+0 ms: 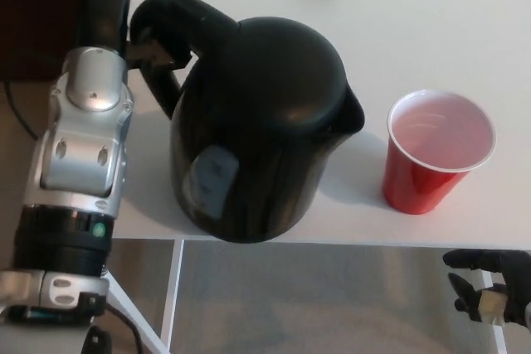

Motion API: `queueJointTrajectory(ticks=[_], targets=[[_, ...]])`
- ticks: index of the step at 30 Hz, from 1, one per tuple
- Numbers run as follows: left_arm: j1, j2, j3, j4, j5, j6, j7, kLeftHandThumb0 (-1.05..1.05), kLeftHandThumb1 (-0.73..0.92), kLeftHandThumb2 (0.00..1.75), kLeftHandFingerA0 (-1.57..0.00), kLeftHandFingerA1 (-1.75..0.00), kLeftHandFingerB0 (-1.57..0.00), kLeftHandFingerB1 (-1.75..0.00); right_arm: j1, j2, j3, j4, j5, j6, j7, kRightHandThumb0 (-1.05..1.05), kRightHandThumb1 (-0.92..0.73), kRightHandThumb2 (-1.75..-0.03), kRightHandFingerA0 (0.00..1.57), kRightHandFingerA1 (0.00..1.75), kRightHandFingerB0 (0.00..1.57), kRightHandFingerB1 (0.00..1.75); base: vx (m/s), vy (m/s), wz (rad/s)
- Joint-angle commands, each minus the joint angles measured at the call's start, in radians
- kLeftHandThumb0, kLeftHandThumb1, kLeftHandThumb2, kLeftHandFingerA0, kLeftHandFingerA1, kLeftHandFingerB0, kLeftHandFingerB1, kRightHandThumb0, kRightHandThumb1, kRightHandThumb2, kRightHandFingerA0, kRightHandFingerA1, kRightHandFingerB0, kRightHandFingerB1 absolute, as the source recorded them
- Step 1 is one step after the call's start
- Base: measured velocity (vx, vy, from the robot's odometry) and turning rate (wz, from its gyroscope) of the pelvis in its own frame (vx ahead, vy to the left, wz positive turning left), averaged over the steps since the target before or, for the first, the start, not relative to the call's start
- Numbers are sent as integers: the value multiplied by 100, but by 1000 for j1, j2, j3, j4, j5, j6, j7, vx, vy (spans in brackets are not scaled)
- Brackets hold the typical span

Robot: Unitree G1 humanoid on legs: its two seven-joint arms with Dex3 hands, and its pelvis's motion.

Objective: The robot walk towards a table in front and uses its left hand to pick up the pot from the base and pour water to the cup on the right hand side

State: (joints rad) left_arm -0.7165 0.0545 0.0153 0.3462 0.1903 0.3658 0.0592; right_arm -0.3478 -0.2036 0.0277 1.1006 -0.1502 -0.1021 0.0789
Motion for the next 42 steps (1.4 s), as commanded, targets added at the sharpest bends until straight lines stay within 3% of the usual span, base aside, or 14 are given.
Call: queueJointTrajectory(ticks=[1,6,7,9,10,14,15,26,32,33,35,36,41,42], targets=[[-104,-1,-49,133,40,-67,53,-32,20,82,0,-48,0,-48,12,-8,6,-18,-6,11,-16,-42,-64,-77,62,92,47,69,0,0,0],[-124,-6,-60,178,37,-91,76,-32,21,82,0,-48,0,-48,13,-7,8,-25,-5,12,-16,-42,-64,-77,63,94,47,70,0,0,0],[-114,-22,-81,188,43,-115,74,-60,38,76,-4,-35,-4,-20,9,-7,12,-26,-10,6,-18,-43,-61,-80,64,95,48,71,0,0,0],[-112,-29,-97,196,50,-129,82,-62,39,77,0,-38,-9,-20,6,-6,16,-30,-13,6,-22,-43,-61,-80,63,94,47,70,0,0,0],[-114,-35,-101,214,55,-138,99,-62,40,77,-3,-24,-7,-24,6,-9,22,-32,-18,7,-22,-44,-64,-78,65,96,48,71,0,0,0],[-121,-44,-110,251,60,-160,130,-62,40,77,-3,-24,-7,-24,7,-13,33,-38,-23,8,-22,-44,-64,-78,65,96,48,71,0,0,0],[-128,-47,-105,266,52,-157,131,-70,43,75,0,-5,-10,-14,4,-13,34,-40,-21,10,-22,-46,-64,-78,62,92,47,68,0,0,0],[-183,-50,-92,391,42,-200,171,-69,43,74,0,-5,-7,-18,0,-8,41,-68,-20,26,-25,-44,-63,-78,63,92,47,69,0,0,0],[-211,-33,-101,430,58,-216,189,-63,40,75,-1,-22,-7,-27,0,-10,44,-98,-22,49,-24,-44,-64,-77,63,91,47,69,0,0,0],[-214,-26,-96,434,52,-221,183,-63,39,73,-3,-39,-12,-22,2,-10,46,-103,-24,52,-24,-46,-64,-76,64,91,48,70,0,0,0],[-218,-16,-89,439,44,-228,174,-63,39,73,-3,-39,-12,-22,5,-11,49,-110,-25,55,-24,-46,-64,-76,64,91,48,70,0,0,0],[-224,-12,-87,448,44,-225,174,-32,28,86,-1,-49,0,-49,5,-10,50,-112,-26,59,-25,-46,-65,-74,64,91,48,68,0,0,0],[-243,6,-79,484,42,-231,182,-31,28,86,-1,-48,0,-49,10,-11,51,-117,-25,49,-21,-46,-64,-77,62,89,49,70,0,0,0],[-252,11,-82,495,47,-235,182,-53,47,56,-25,-37,-9,-21,6,-13,54,-116,-28,51,-21,-47,-64,-76,63,90,49,69,0,0,0]])
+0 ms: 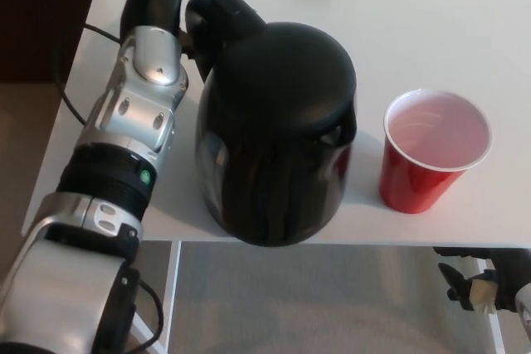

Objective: The robot walk towards a table in front and uses its left hand to pick up the pot from the base and pour water to the cup on the right hand side

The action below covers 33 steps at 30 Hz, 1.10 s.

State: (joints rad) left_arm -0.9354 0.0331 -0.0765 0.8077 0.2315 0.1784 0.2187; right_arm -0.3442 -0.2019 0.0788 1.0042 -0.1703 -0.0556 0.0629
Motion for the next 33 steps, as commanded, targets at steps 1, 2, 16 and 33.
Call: queueJointTrajectory(ticks=[1,2,16,33], targets=[[-35,33,10,37,6,-50,23,-53,47,56,-25,-37,-9,-21,2,-15,3,-20,-8,5,-5,-47,-64,-76,63,90,49,69,0,0,0],[-35,37,8,39,10,-54,28,-53,46,55,-28,-39,-10,-22,2,-16,5,-22,-10,10,-5,-48,-65,-76,64,89,49,68,0,0,0],[-54,91,9,92,4,-38,-34,-55,39,70,-28,-50,-7,-26,-2,-12,-6,-28,3,21,-1,-46,-64,-76,62,89,49,69,0,0,0],[60,257,-27,-74,-63,-14,-438,-58,38,74,-6,-42,0,-13,-21,-18,2,-9,-5,13,8,-45,-62,-77,61,85,51,72,0,0,0]])
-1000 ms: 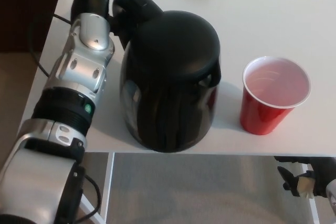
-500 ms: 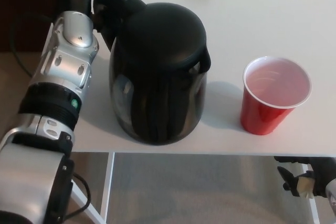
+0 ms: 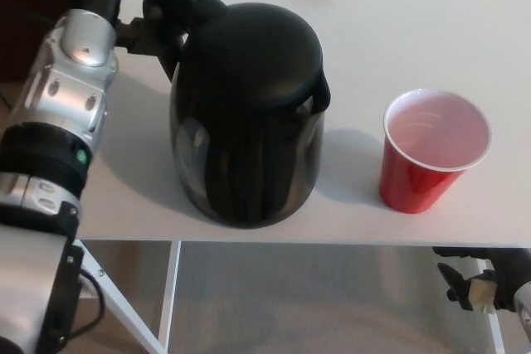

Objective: The robot walk towards a table in front and uses its left hand to pick up the pot from the base and pour water to the cup on the right hand side

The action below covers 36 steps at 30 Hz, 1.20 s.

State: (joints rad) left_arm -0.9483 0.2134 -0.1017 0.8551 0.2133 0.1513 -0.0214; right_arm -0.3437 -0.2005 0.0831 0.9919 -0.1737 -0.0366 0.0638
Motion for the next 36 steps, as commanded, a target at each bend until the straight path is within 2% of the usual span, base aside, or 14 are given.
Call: queueJointTrajectory(ticks=[1,2,8,13,23,25,29,30,32,35,36], targets=[[98,92,3,-169,-52,23,-214,-58,38,74,-6,-42,0,-13,-21,-19,-2,2,-2,-3,10,-45,-62,-77,61,85,51,72,0,0,0],[109,97,7,-192,-59,30,-225,-57,37,74,-4,-32,-2,-13,-21,-19,-1,3,-2,-2,10,-45,-63,-76,61,84,51,71,0,0,0],[164,137,19,-313,-88,67,-287,-55,36,74,0,-22,0,-15,-24,-22,4,8,-7,3,14,-44,-62,-77,62,86,53,74,0,0,0],[206,177,38,-421,-117,140,-348,-52,35,66,0,-10,0,-2,-25,-28,6,13,-7,1,17,-44,-64,-75,61,86,52,73,0,0,0],[345,268,92,-546,-152,179,-419,-53,35,66,0,-8,0,0,-2,-23,-8,23,6,-7,18,-45,-63,-76,62,90,52,74,0,0,0],[494,320,207,-422,-195,64,-399,-55,37,68,0,-8,0,-2,39,-29,-25,45,18,-24,10,-43,-63,-76,63,87,49,69,0,0,0],[529,323,238,-372,-192,26,-390,-52,35,68,0,-10,0,-4,57,-29,-36,58,20,-40,11,-43,-63,-77,62,87,49,71,0,0,0],[582,342,284,-279,-204,-28,-368,-49,34,68,0,-20,0,-10,77,-31,-42,69,25,-46,14,-44,-62,-78,60,86,48,70,0,0,0],[679,375,382,-83,-233,-140,-327,-47,33,67,0,-20,0,-10,115,-34,-59,97,39,-56,20,-45,-63,-77,60,86,48,70,0,0,3],[680,378,399,-37,-233,-172,-328,-47,33,67,0,-20,0,-10,118,-35,-64,105,41,-60,21,-45,-63,-77,60,86,48,70,0,0,0],[817,412,510,2,-287,-195,-315,-44,32,70,0,-26,0,-18,144,-32,-94,138,68,-71,28,-42,-60,-77,61,89,50,71,0,0,0]])
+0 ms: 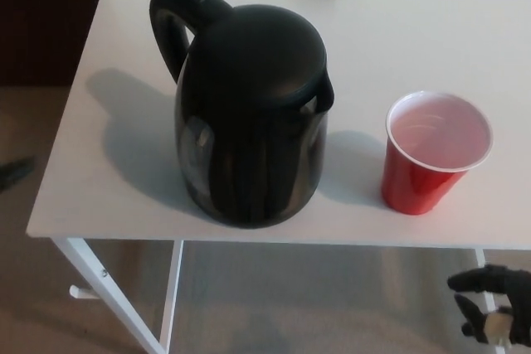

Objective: The robot walk towards a table in front and uses its left hand to pick up the pot from the base and pour water to the cup on the right hand side

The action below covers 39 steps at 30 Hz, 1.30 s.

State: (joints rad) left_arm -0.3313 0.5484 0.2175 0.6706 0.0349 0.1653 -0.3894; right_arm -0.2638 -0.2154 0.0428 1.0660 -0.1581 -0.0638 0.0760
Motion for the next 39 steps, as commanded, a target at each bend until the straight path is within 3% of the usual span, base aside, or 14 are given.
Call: queueJointTrajectory(ticks=[1,6,7,14,21,22,27,28,32,33,34,35,36,39], targets=[[213,81,205,198,-113,-218,53,-44,32,70,0,-26,0,-18,66,-17,-59,68,55,-46,16,-42,-60,-77,61,89,50,71,0,0,0],[281,89,279,209,-139,-277,23,-45,33,70,0,-27,0,-16,85,-16,-84,89,63,-63,24,-42,-61,-78,60,94,49,74,0,0,0],[345,78,332,172,-170,-290,14,-50,35,72,0,-19,0,-15,93,-16,-94,100,67,-62,20,-44,-61,-75,59,89,53,74,0,0,0],[572,-33,439,-22,-220,-278,14,-46,35,71,0,-23,0,-20,126,-17,-124,147,77,-98,40,-43,-61,-80,55,87,50,74,0,0,0],[597,-131,261,170,-93,-319,62,-57,45,79,-2,-32,-1,-18,175,-20,-137,189,80,-115,34,-44,-64,-76,55,89,48,71,0,0,0],[586,-148,223,190,-79,-317,75,-48,47,83,-4,-45,0,-30,178,-20,-138,190,78,-119,32,-45,-65,-76,56,90,50,72,0,0,0],[508,-187,73,299,-18,-315,108,-60,53,85,0,-29,0,-33,181,-17,-151,189,82,-125,28,-46,-66,-74,56,90,50,73,0,0,0],[484,-190,47,341,-6,-328,123,-52,69,63,-4,-20,-13,-31,181,-14,-152,187,83,-130,28,-51,-67,-70,52,87,50,74,0,0,0],[424,-188,-29,441,18,-342,166,-56,74,62,-4,-27,-16,-30,177,-6,-155,183,84,-132,26,-53,-68,-69,52,92,49,74,0,0,0],[422,-199,-57,458,35,-374,200,-56,71,62,-15,-32,-22,-31,170,-9,-151,178,82,-136,35,-57,-72,-66,48,89,46,71,0,0,0],[429,-200,-80,471,54,-417,223,-29,47,99,-8,-52,-7,-50,165,-10,-152,176,83,-136,34,-59,-73,-66,48,91,45,72,0,0,0],[430,-199,-93,481,59,-438,233,-29,47,99,-8,-52,-7,-50,163,-10,-152,176,84,-136,33,-59,-73,-66,48,91,45,72,0,0,0],[427,-197,-101,490,58,-447,239,-51,66,61,-18,-32,-24,-30,162,-10,-153,176,86,-135,35,-59,-72,-66,47,91,46,72,0,0,0],[432,-171,-155,511,101,-504,281,-53,66,61,-22,-33,-26,-30,156,-10,-149,181,83,-138,43,-61,-71,-66,46,87,47,73,0,0,0]])
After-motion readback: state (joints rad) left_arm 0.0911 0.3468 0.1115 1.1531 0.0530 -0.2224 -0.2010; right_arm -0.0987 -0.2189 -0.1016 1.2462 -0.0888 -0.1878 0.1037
